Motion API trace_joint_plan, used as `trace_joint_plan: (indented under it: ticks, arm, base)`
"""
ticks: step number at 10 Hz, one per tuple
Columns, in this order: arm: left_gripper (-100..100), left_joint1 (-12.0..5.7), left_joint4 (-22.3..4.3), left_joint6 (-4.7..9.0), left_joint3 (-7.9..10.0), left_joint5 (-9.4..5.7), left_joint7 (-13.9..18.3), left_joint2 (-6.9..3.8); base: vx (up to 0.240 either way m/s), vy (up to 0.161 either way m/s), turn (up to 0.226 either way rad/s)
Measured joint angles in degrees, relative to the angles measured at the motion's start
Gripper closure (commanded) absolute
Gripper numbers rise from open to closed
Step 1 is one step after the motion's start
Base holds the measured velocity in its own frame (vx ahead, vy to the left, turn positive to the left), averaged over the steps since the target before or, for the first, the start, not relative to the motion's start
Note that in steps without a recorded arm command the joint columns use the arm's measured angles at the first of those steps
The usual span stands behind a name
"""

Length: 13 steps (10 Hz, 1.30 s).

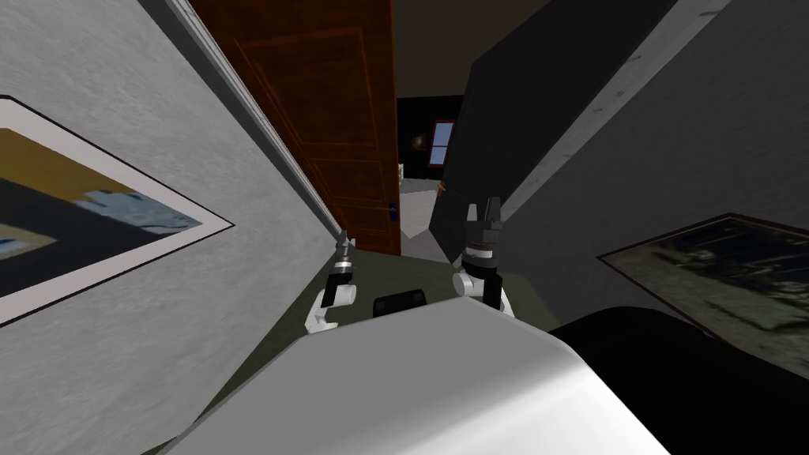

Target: Push the door open

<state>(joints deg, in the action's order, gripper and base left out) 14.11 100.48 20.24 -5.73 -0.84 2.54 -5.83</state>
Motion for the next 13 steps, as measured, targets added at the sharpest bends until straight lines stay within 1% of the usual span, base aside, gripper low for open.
trace_joint_plan:
  ticks: [1,2,3,4,6,7,9,10,12,13]
  arm:
    - [-100,-0.63,-1.3,-0.1,-0.28,-0.07,0.3,-0.26]
    - [-100,-1.13,-2.3,-0.36,-0.78,0.06,0.3,-0.02]
    - [-100,-1.78,-3.5,-0.62,-1.11,0.04,0.4,-0.15]
    - [-100,-2.29,-4.3,-1.08,-1.53,0.11,0.5,-0.05]
    - [-100,-3.92,-7.3,-1.28,-2.09,0.08,0.8,-0.18]
    - [-100,-4.65,-8.8,-1.6,-2.65,0.13,0.9,-0.19]
    - [-100,-5.85,-11.1,-2.18,-3.4,0.05,1.4,-0.57]
    - [-100,-6.67,-12.1,-2.94,-3.86,0.07,1.6,-0.58]
    - [-100,-7.76,-14.3,-3.41,-4.58,0.06,1.9,-0.73]
    - [-100,-8.1,-15.3,-3.38,-4.9,0.12,2.0,-0.65]
  base:
    - [0.098,0.001,-0.072]
    - [0.1,0.004,-0.067]
    - [0.095,-0.007,-0.081]
    - [0.101,0.009,-0.085]
    - [0.122,-0.002,-0.091]
    - [0.143,-0.005,-0.089]
    - [0.135,0.011,-0.087]
    - [0.15,0.013,-0.066]
    - [0.109,0.01,-0.051]
    - [0.085,0.006,-0.06]
